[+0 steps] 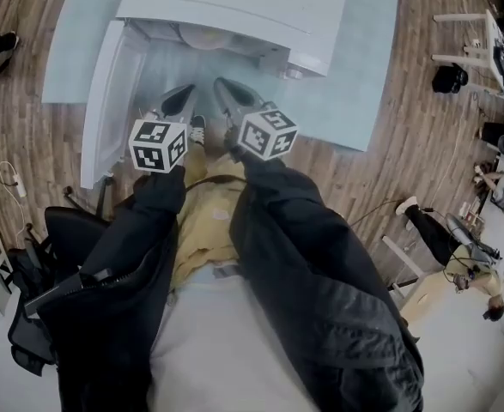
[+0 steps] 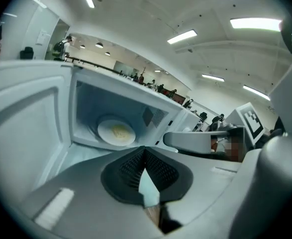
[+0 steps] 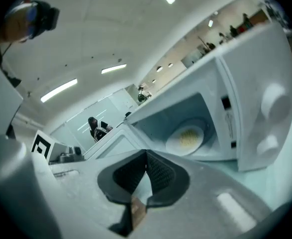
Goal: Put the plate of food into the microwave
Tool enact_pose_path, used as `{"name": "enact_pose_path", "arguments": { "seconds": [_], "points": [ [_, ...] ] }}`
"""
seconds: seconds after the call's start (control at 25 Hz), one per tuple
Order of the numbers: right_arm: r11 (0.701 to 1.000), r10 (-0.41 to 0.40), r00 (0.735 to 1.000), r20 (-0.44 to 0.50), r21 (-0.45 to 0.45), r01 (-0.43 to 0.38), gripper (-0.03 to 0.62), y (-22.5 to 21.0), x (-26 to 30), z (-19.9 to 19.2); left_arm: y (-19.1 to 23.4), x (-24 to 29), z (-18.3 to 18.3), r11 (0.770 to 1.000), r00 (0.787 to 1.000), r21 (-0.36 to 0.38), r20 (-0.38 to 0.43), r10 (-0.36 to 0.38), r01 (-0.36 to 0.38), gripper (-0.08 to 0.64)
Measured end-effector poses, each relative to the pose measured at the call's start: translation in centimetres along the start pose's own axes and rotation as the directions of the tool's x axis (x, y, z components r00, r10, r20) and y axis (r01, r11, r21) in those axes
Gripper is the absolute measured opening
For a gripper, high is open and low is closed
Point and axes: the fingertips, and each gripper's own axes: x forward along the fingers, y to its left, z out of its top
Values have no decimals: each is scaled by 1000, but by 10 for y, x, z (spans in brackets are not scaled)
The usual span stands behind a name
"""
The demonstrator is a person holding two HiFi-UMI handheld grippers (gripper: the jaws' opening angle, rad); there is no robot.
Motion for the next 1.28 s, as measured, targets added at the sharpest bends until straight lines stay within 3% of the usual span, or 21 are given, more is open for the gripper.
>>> {"name": "enact_pose_path", "arguments": {
  "seconds": [0.12,0.2,0.48,0.84,1.28],
  "points": [
    [978,-15,999,48,-206,24,-4,24,-17,35,-19,-5,37,996,997,86,68,-26,20,-8],
    [953,-27,996,88,-297,52,-3,34,-31,58,-34,-8,61,991,992,130,116,-44,28,-8],
    [874,-36,970,240,-463,147,-3,58,-77,125,-80,-19,127,973,964,227,248,-95,37,-8],
    [807,-25,935,353,-545,228,-3,75,-101,169,-104,-31,165,949,939,316,321,-125,18,-7],
    [782,-2,919,395,-572,247,-5,74,-115,196,-125,-26,189,923,926,385,352,-133,-14,-7]
  ]
}}
